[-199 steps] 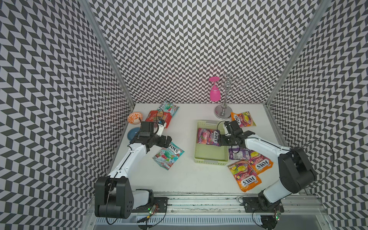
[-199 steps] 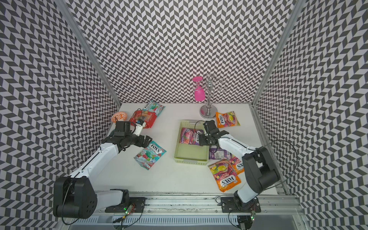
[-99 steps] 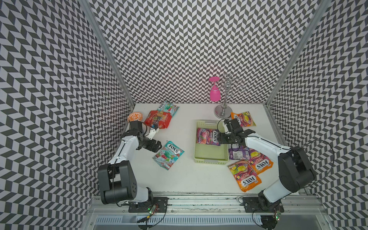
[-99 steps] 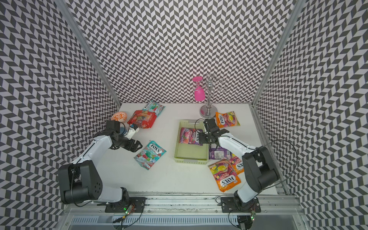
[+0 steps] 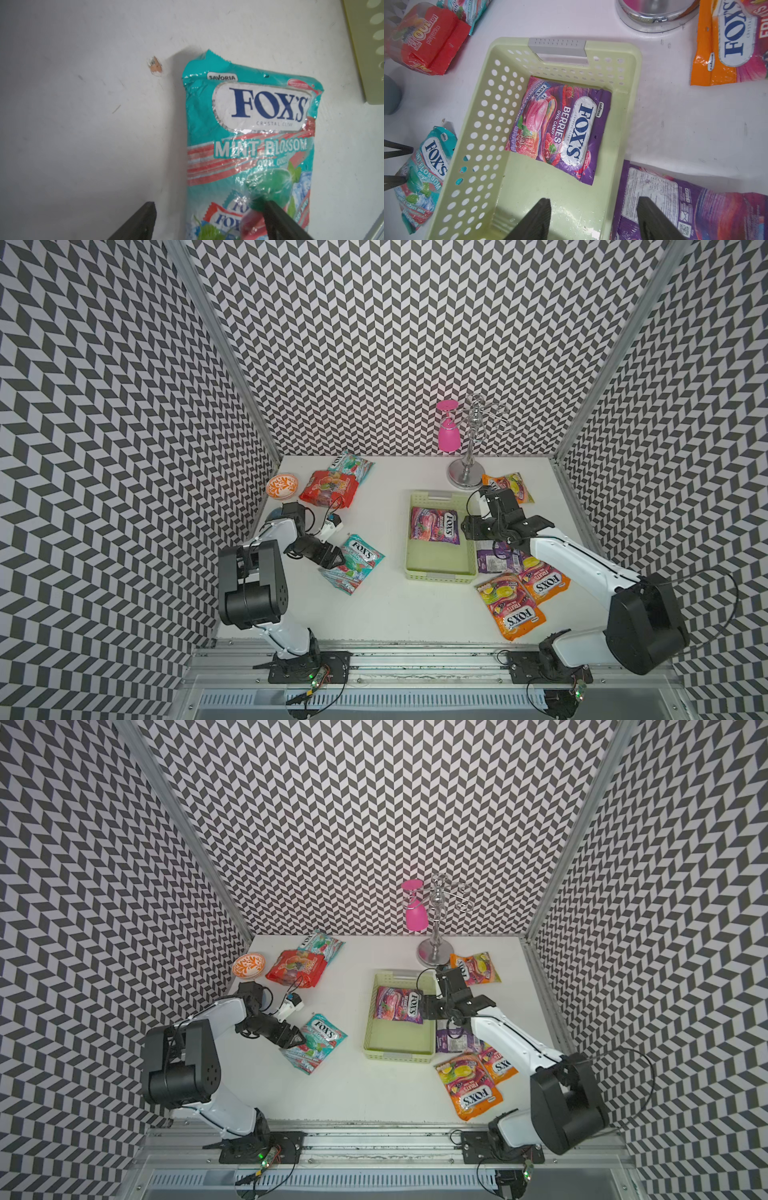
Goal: Put the candies in the basket
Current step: Adjust the candy in the basket, then pick up the candy at the center of the board.
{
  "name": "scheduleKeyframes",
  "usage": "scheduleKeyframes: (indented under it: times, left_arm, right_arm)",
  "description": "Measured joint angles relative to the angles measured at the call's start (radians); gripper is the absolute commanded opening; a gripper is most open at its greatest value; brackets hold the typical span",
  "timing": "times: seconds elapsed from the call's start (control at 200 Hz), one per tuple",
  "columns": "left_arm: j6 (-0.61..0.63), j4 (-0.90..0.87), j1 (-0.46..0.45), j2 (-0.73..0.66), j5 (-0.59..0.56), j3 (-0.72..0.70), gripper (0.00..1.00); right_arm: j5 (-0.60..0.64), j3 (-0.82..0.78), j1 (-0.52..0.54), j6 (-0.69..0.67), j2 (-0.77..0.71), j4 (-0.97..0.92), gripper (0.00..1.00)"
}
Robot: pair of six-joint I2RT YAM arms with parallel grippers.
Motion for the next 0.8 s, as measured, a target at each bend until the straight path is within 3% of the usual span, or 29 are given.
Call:
scheduleKeyframes:
  times: [0.19,0.27,0.471,0.566,0.801]
  left_arm:
    - [0.008,0.012,-0.002,0.023,0.030,0.001,0.52]
    - [0.009,0.010,-0.003,0.034,0.050,0.001,0.50]
    - [0.030,-0.003,-0.025,0.041,0.085,0.002,0.09]
    - [0.034,-0.008,-0.035,0.031,0.092,0.001,0.00]
    - [0.034,-0.008,-0.072,-0.054,0.032,0.010,0.00]
  right_arm:
    - [0.006,-0.037,-0.050,-0.009,-0.089,-0.010,0.70]
    - [0.007,-0.039,-0.068,-0.015,-0.109,-0.010,0.70]
    - [0.007,-0.040,-0.088,-0.026,-0.126,-0.011,0.70]
    - [0.006,-0.040,-0.092,-0.030,-0.127,-0.013,0.70]
    - [0.009,-0.040,-0.093,-0.039,-0.145,-0.019,0.70]
